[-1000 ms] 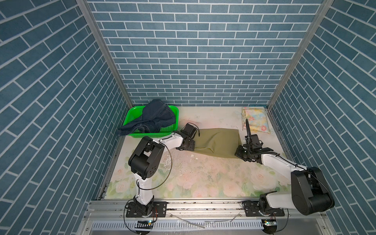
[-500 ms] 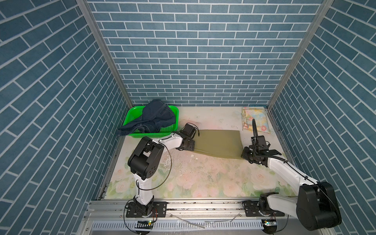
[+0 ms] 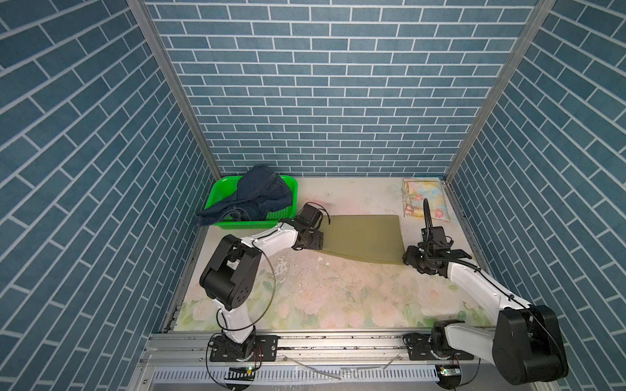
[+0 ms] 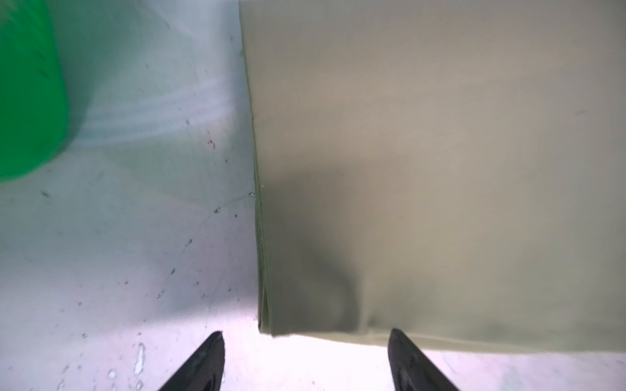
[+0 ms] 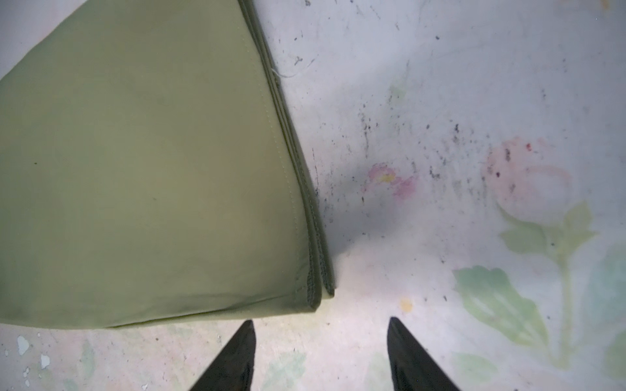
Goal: Fold and stack the skirts
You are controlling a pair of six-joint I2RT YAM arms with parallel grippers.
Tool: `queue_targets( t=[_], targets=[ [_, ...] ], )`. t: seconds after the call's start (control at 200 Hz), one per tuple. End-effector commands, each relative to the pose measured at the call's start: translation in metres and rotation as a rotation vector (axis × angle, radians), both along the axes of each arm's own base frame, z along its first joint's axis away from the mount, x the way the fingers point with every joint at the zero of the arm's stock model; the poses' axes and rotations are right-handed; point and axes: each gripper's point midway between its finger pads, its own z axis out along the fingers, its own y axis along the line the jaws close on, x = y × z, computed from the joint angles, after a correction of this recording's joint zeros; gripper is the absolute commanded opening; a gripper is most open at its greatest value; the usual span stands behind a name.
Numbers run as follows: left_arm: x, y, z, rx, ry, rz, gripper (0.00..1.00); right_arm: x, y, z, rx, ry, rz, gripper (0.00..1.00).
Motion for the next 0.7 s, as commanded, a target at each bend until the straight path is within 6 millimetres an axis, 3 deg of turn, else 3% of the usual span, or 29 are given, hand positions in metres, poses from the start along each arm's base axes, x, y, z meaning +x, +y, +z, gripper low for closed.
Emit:
queue_targets(
  t=[0.0, 0.495, 0.695],
  targets=[
    [-0.009, 0.006, 0.002, 0.0, 0.023, 0.012, 0.78, 0.012, 0.007, 0.002, 0.055, -0.013, 0.01, 0.62],
    [0.008, 0.008, -0.026, -0.103, 0.073, 0.128, 0.79, 0.016, 0.014, -0.004, 0.09, -0.04, 0.043, 0.62],
    [0.009, 0.009, -0.041, -0.116, 0.093, 0.16, 0.75, 0.016, 0.017, 0.001, 0.107, -0.066, 0.052, 0.61]
  ],
)
